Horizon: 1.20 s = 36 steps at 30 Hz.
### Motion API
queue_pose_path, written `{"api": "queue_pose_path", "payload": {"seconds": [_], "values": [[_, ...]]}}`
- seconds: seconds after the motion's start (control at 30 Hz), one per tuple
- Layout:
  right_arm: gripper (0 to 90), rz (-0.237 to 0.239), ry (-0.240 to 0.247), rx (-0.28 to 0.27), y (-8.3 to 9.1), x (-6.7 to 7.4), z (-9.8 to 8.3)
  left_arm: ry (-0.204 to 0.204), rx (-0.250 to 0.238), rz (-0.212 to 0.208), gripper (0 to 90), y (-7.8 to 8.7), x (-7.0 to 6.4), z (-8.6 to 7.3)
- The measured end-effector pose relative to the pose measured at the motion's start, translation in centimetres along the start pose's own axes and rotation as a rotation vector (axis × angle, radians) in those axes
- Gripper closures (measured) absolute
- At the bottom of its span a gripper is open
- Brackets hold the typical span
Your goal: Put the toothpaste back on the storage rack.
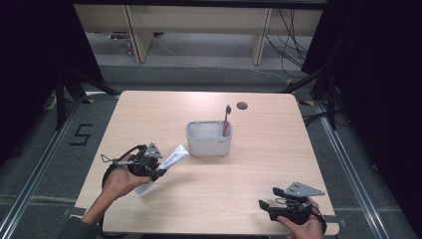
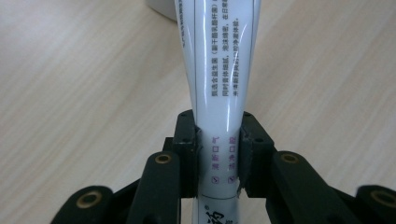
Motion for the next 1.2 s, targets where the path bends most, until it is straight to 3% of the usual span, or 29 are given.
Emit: {"api": "queue_pose_path", "payload": {"seconds": [0.03, 0.1, 0.13, 0.2, 0.53, 0.83, 0.9, 1.2], "values": [[27.4, 0.000, -0.006, 0.001, 0.0, 0.1, 0.0, 0.005, -0.035, 0.022, 71.9, 0.1, 0.1, 0.2], [27.4, -0.011, 0.005, 0.000, 0.1, 0.0, 0.0, 0.014, -0.060, 0.019, 71.9, 0.4, 0.4, 0.4], [27.4, 0.000, -0.008, 0.003, 0.0, 0.1, 0.0, 0.043, -0.097, 0.032, 71.9, 0.5, 0.5, 0.6], [27.4, -0.005, 0.005, 0.000, 0.0, 0.0, 0.0, 0.045, -0.127, 0.042, 71.9, 0.7, 0.8, 0.9], [27.4, -0.011, 0.005, 0.001, 0.0, -0.1, 0.0, 0.127, -0.287, 0.036, 71.8, 1.1, 1.6, 2.4], [27.4, -0.016, 0.010, -0.003, 0.0, -0.2, 0.0, 0.160, -0.383, 0.039, 71.8, 1.4, 1.6, 3.8], [27.4, -0.013, 0.005, -0.001, 0.0, -0.1, 0.0, 0.169, -0.403, 0.061, 71.8, 1.6, 1.6, 4.2], [27.4, -0.015, 0.005, 0.001, 0.1, -0.2, 0.0, 0.185, -0.453, 0.046, 71.8, 1.5, 1.7, 5.5]]}}
Point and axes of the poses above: each handheld gripper's, and its own axes: y roughly backward along the jaws, z roughly out of its top, x roughly to its left, the point moved 5 cm from there along -y, roughly forward along the jaws, and after that the axes turned 1 degree about -z, right-handed, at the moved point
